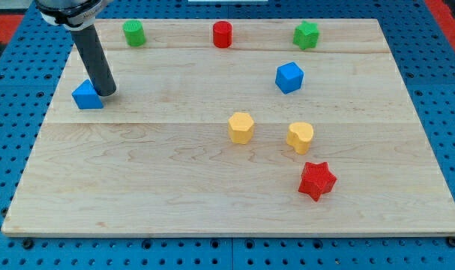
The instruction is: Push the blue cube to the right side of the board
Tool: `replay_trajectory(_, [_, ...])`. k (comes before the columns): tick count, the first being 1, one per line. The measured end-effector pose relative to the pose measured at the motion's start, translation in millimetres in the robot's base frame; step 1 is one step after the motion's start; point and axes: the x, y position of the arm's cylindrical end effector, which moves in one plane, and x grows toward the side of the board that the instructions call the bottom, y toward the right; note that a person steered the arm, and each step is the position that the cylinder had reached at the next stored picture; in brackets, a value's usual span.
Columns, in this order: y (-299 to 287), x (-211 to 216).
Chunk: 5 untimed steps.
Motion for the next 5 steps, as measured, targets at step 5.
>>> replay_trajectory(5, [304,-30])
